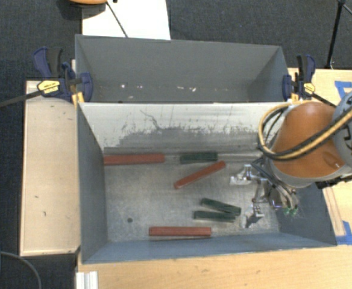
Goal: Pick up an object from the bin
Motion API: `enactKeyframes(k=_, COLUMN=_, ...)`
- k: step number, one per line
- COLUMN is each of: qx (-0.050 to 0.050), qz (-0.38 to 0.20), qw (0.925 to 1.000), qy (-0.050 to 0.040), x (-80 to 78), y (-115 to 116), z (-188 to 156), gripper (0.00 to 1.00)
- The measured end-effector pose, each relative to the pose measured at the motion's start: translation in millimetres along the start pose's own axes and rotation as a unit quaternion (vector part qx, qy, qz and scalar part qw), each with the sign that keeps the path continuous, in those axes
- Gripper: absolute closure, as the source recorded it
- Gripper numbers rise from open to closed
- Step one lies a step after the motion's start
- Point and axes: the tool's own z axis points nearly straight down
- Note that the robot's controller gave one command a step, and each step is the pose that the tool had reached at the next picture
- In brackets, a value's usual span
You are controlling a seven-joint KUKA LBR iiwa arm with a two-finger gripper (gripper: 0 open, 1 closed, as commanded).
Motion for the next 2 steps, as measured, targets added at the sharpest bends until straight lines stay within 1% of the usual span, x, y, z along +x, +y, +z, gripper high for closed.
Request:
enactKeyframes(k=1, qx=0.000, qz=0.000, qw=1.0000, qy=0.0000, x=0.0, y=0.0, z=0.0, gripper=0.00)
enactKeyframes(k=2, qx=0.000, qz=-0.075, qw=0.9972, qy=-0.0006, x=-6.1, y=26.3, z=56.5, gripper=1.00)
